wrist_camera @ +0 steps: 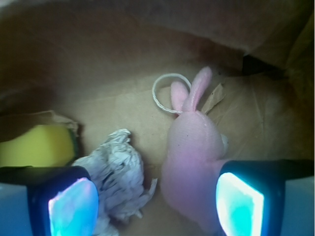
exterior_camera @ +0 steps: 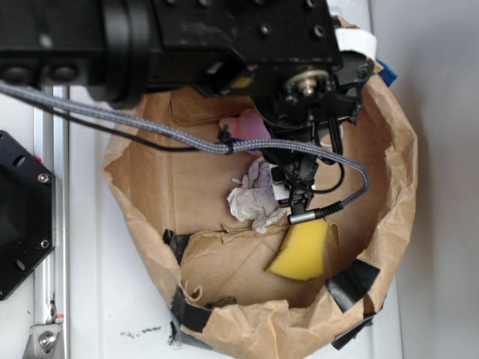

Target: Grab the pink bunny.

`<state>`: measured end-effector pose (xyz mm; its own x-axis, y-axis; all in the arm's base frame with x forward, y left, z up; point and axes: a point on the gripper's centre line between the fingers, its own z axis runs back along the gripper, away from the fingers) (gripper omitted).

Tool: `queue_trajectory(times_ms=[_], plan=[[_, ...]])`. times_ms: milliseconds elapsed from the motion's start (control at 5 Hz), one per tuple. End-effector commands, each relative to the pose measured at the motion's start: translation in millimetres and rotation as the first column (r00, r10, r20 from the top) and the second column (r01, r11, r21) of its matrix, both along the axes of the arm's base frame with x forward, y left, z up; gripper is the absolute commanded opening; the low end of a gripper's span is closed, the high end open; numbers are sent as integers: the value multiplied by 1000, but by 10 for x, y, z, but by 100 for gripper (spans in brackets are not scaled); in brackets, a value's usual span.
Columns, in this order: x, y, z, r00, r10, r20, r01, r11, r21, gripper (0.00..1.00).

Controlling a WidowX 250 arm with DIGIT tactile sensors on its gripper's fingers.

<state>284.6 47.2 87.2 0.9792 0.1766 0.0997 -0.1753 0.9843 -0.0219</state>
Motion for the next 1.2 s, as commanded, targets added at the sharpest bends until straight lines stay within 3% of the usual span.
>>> queue_trajectory(times_ms=[0, 400, 800, 1000], plan=[[135, 120, 25, 999, 15, 35, -14, 999, -31, 100], [159, 159, -27, 998, 51, 35, -52, 999, 9, 100], [-21, 233, 105, 993, 97, 66, -98, 995, 10, 100], [-111, 328, 100, 989, 125, 74, -128, 991, 36, 100]])
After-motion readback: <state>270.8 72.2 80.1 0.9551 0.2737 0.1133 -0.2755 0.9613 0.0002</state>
